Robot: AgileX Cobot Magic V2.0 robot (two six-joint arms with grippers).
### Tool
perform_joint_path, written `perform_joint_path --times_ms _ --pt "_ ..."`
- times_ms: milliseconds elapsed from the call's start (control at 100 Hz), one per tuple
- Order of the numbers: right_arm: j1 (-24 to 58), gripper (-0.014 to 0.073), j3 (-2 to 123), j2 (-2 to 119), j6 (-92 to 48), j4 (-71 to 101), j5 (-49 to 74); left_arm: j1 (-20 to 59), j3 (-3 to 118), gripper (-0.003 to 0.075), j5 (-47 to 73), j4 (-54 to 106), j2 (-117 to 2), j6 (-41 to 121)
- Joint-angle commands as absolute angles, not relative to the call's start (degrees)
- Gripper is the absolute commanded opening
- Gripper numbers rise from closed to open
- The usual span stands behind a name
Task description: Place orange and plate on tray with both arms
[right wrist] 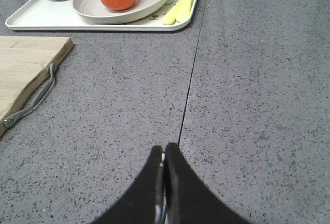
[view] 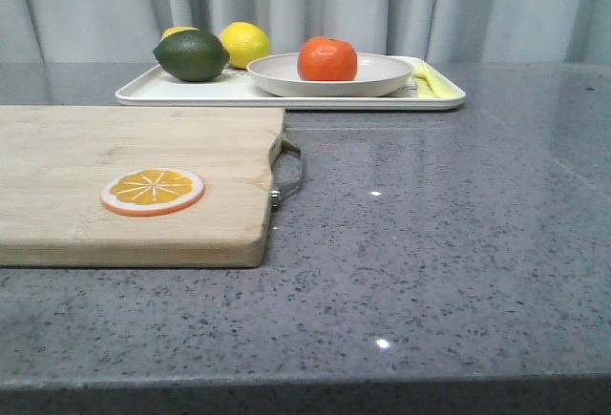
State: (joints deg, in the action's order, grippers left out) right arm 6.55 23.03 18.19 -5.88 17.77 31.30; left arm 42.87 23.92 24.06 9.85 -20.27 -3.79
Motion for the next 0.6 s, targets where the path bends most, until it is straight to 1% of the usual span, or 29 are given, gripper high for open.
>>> perform_joint_path --times_ms 0,390,500,590 --pt "6.26 -0.0068 24.57 18.51 -6.57 18.48 27.17 42.58 25.54 -0.0019 19.80 10.57 -20.52 -4.15" --pt "6.26 -0.0068 24.57 18.51 -6.57 18.48 27.17 42.58 25.54 -0.0019 19.45 10.19 -20.43 -4.15" --pt "6.26 -0.0068 24.57 18.51 -6.57 18.48 27.17 42.30 24.18 -0.0019 15.47 7.18 -20.53 -4.15" --pt "6.26 -0.0068 24.57 18.51 -6.57 18.48 27.17 40.13 21.85 -0.0019 11.57 7.07 -20.41 -4.15"
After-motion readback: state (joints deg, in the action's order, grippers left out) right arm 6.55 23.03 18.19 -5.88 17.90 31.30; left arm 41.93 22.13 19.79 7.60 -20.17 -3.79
